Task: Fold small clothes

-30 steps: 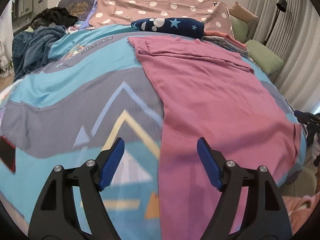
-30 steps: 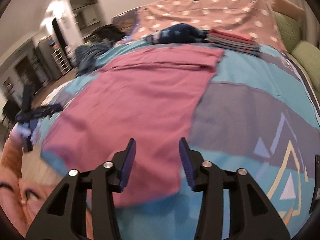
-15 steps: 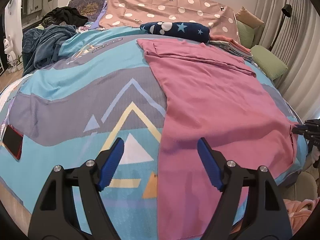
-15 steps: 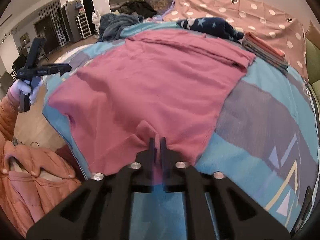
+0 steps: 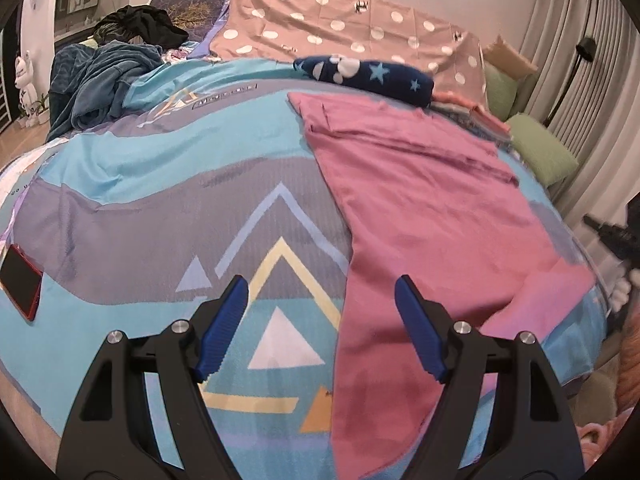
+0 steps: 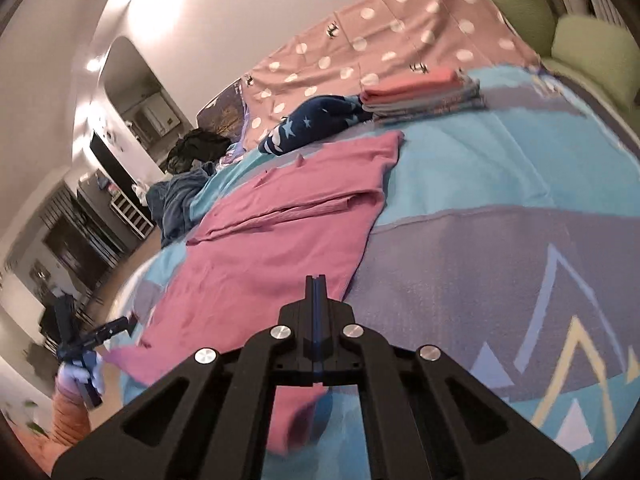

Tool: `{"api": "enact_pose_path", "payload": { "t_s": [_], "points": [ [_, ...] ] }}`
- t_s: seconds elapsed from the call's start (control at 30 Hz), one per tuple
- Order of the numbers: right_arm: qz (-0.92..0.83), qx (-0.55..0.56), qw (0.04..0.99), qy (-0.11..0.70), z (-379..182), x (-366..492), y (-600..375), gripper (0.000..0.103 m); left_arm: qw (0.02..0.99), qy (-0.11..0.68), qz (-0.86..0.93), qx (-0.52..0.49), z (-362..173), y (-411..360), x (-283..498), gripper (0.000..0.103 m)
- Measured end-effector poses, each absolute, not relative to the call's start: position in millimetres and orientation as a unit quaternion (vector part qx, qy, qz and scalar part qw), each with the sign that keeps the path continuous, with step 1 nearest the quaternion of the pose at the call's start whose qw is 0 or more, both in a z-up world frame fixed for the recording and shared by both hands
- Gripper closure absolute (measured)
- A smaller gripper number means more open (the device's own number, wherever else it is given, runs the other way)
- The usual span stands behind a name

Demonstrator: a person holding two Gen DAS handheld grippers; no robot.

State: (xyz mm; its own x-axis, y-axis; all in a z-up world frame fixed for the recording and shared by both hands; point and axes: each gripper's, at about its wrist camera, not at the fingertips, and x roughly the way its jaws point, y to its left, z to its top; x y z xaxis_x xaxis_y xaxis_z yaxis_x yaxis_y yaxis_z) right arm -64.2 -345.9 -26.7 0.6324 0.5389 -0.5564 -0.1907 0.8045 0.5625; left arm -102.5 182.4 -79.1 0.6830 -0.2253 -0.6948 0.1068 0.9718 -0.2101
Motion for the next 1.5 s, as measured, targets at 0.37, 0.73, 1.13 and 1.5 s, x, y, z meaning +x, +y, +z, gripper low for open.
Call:
{"api": "enact_pose_path", "payload": {
  "t_s": [0.37, 0.73, 1.13, 1.5],
  "points": [
    [0.266, 0.206, 0.819, 0.465, -45, -79, -325, 0.063, 0.918, 0.377, -0.085, -0.087, -71, 209, -118, 0.023],
    [0.229, 0.189, 0.866, 0.403, -10, -93, -318, 0.097, 0.91, 0.392, -0.123, -0.059, -80, 194, -113, 0.023],
    [0.152, 0.199, 0.863, 0.438, -56, -69, -322, 0.096, 0.891, 0.395, -0.185, -0.126, -90, 195, -111, 0.023],
    [0.149, 0.224, 0.852, 0.45, -61, -70, -327, 0.069, 0.872, 0.419, -0.22, -0.127, -105, 167, -94, 0.081]
  ]
}}
